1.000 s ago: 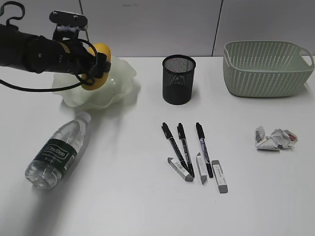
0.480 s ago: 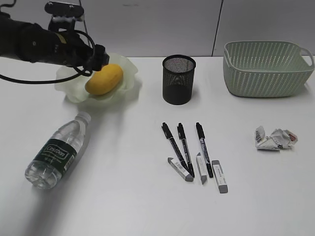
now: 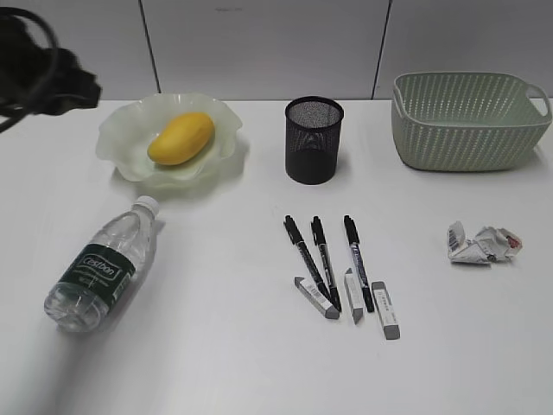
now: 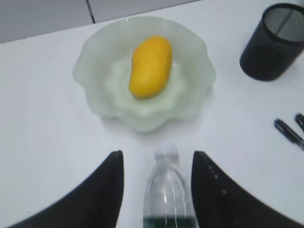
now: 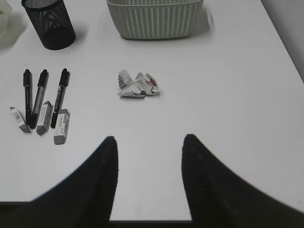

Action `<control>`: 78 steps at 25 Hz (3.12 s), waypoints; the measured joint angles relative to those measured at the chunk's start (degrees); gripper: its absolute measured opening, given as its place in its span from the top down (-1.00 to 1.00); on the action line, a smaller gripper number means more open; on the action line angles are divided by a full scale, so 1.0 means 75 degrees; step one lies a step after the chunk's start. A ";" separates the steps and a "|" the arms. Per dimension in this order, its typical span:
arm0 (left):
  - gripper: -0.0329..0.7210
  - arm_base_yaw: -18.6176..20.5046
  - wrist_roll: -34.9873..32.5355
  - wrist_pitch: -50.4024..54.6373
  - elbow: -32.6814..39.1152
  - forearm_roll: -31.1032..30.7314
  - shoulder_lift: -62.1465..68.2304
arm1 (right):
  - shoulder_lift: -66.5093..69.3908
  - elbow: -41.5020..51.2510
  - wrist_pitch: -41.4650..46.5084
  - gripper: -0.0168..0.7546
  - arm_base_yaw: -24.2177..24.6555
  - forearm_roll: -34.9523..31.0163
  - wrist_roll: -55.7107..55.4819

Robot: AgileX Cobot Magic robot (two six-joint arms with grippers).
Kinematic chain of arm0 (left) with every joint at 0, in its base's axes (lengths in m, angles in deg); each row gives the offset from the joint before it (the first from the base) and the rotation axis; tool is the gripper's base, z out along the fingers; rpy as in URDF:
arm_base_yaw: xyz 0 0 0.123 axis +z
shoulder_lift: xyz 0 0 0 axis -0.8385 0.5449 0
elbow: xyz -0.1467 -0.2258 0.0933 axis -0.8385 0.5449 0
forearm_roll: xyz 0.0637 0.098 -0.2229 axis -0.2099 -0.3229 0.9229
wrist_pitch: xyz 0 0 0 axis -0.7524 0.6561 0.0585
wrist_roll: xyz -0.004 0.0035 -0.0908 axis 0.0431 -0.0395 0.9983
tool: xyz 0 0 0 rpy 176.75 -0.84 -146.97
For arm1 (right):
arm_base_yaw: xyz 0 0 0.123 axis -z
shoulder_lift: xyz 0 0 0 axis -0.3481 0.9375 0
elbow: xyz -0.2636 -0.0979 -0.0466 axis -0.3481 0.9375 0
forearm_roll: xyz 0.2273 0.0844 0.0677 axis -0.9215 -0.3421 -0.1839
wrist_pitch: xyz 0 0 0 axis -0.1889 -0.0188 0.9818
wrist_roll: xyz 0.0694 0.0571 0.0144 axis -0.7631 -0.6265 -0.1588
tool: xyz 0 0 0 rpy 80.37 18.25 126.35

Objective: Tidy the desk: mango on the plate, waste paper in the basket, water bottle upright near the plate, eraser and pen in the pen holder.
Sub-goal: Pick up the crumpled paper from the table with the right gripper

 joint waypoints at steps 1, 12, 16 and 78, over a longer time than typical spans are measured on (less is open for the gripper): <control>0.00 0.0000 0.0000 0.0466 0.0258 0.0000 -0.0716 | 0.0000 0.0000 0.0000 0.02 0.0000 0.0000 0.0000; 0.00 -0.0008 0.0000 0.4716 0.2090 -0.0130 -0.7596 | 0.0000 0.0000 0.0000 0.02 0.0000 -0.0012 -0.0007; 0.00 -0.0008 0.0000 0.5360 0.2536 -0.0196 -0.9166 | 0.0000 0.0000 0.0000 0.02 0.0000 -0.0012 0.0002; 0.28 0.1739 0.0022 0.5008 0.3083 -0.0198 -1.0176 | 0.0000 0.0000 0.0000 0.02 0.0000 -0.0028 0.0000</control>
